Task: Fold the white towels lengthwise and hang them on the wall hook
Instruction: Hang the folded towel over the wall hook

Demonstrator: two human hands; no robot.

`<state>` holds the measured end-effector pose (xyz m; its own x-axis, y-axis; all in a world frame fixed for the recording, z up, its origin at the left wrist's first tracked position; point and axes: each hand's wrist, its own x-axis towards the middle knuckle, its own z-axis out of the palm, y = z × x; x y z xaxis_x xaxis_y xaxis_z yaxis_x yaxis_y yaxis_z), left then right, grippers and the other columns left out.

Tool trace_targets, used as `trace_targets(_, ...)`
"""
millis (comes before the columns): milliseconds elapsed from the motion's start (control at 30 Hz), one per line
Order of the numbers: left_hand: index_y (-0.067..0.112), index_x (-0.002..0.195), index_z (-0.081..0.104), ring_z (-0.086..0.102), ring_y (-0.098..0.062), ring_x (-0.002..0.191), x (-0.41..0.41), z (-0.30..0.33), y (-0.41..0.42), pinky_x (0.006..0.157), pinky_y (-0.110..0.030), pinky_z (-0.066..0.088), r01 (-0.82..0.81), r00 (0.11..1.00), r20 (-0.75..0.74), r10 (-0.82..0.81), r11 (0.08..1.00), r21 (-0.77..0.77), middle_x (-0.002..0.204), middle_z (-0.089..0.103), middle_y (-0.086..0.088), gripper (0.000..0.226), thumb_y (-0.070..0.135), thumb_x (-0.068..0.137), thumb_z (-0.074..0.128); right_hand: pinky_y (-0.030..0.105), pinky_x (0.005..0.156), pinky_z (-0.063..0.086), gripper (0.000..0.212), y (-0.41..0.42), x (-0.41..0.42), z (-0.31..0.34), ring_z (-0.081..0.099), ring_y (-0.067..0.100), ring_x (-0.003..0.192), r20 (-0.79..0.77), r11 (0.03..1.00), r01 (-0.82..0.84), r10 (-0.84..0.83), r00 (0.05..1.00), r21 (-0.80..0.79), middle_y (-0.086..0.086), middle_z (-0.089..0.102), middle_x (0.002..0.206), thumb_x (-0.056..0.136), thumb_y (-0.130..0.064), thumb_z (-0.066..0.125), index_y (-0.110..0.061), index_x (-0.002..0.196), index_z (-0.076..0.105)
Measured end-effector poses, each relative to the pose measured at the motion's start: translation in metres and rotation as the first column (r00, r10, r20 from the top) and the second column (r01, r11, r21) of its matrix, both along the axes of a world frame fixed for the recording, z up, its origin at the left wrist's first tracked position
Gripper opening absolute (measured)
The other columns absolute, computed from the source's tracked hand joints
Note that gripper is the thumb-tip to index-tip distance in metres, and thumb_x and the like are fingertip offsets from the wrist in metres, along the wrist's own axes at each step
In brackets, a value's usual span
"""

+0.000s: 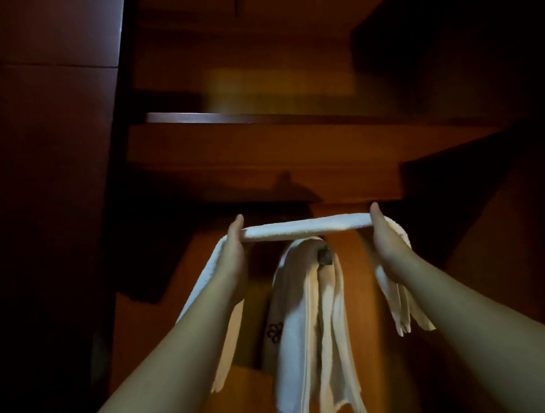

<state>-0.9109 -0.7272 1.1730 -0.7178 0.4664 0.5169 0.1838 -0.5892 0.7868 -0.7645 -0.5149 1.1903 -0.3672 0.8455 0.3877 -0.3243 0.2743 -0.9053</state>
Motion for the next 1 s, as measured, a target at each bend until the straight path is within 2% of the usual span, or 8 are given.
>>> trace_targets(100,0.012,0.103,0.073,0.074,-0.006,0.072,-0.025,0.011,0.018,0.046,-0.011,0.050,0.032,0.999,-0.009,-0.033,0.996,-0.082,0.086,0.078,-0.004,0.065,0.070,0.090,0.047,0.048,0.109,0.045,0.134,0.031,-0.028,0.011,0.063,0.030,0.118,0.005,0.991,-0.134,0.134,0.991,0.008,0.012,0.064,0.132,0.033,-0.109,0.046,-0.021,0.133,0.061)
trace_targets(200,0.017,0.129,0.064,0.066,-0.007,0.110,-0.052,0.017,0.039,0.089,-0.018,0.041,-0.014,0.999,-0.038,0.008,0.985,-0.170,0.121,0.071,-0.002,0.077,0.078,0.086,0.045,0.051,0.113,0.040,0.139,0.069,-0.060,0.016,0.062,0.030,0.119,0.009,0.975,-0.219,0.219,0.976,0.039,0.011,0.068,0.127,0.026,-0.110,0.044,-0.022,0.132,0.064)
trace_targets(267,0.018,0.147,0.048,0.036,-0.012,0.143,-0.069,0.019,0.051,0.114,-0.030,0.019,-0.045,0.997,-0.074,0.031,0.980,-0.192,0.153,0.046,-0.003,0.085,0.077,0.087,0.044,0.051,0.114,0.040,0.136,0.088,-0.077,0.016,0.064,0.028,0.118,-0.027,0.972,-0.226,0.228,0.973,0.059,0.010,0.069,0.125,0.029,-0.110,0.045,-0.021,0.130,0.066)
trace_targets(333,0.017,0.152,0.042,0.024,-0.014,0.149,-0.083,0.022,0.062,0.120,-0.036,0.008,-0.041,0.996,-0.081,0.025,0.980,-0.194,0.160,0.036,-0.004,0.086,0.076,0.088,0.043,0.048,0.112,0.044,0.127,0.100,-0.090,0.017,0.067,0.024,0.115,-0.063,0.975,-0.213,0.218,0.974,0.069,0.007,0.071,0.123,0.035,-0.108,0.046,-0.023,0.127,0.068)
trace_targets(533,0.019,0.158,0.027,0.017,-0.015,0.152,-0.108,0.028,0.093,0.120,-0.038,0.007,0.014,0.999,-0.032,-0.022,0.975,-0.222,0.165,0.024,-0.002,0.090,0.078,0.090,0.035,0.044,0.113,0.040,0.101,0.116,-0.111,0.021,0.058,0.025,0.128,-0.032,0.987,-0.133,0.137,0.990,0.093,0.010,0.061,0.140,0.074,-0.095,0.030,-0.025,0.141,0.057)
trace_targets(667,0.019,0.156,0.034,0.024,-0.016,0.150,-0.117,0.005,0.105,0.123,-0.039,0.011,0.071,0.997,0.010,-0.070,0.975,-0.212,0.162,0.031,-0.002,0.086,0.077,0.092,0.031,0.044,0.116,0.036,0.090,0.128,-0.120,0.003,0.055,0.029,0.132,-0.035,0.979,-0.199,0.201,0.979,0.054,0.021,0.054,0.144,0.094,-0.077,0.024,-0.008,0.145,0.051)
trace_targets(800,0.024,0.139,0.058,0.050,-0.010,0.129,-0.117,-0.020,0.108,0.102,-0.031,0.037,0.109,0.993,0.065,-0.103,0.990,-0.092,0.144,0.055,0.001,0.075,0.076,0.093,0.029,0.048,0.125,0.021,0.101,0.130,-0.122,-0.020,0.038,0.028,0.146,0.037,0.928,-0.372,0.373,0.927,-0.020,0.018,0.044,0.155,0.091,-0.082,0.012,-0.008,0.153,0.039)
trace_targets(1000,0.011,0.109,0.070,0.076,-0.025,0.077,-0.113,-0.062,0.101,0.063,-0.033,0.055,0.096,0.876,0.457,-0.158,0.983,0.156,0.092,0.078,-0.013,0.054,0.058,0.096,0.045,0.049,0.124,0.017,0.085,0.132,-0.116,-0.062,0.036,0.030,0.146,0.004,0.886,-0.423,0.432,0.902,-0.191,0.017,0.042,0.156,0.101,-0.068,0.016,-0.004,0.151,0.041)
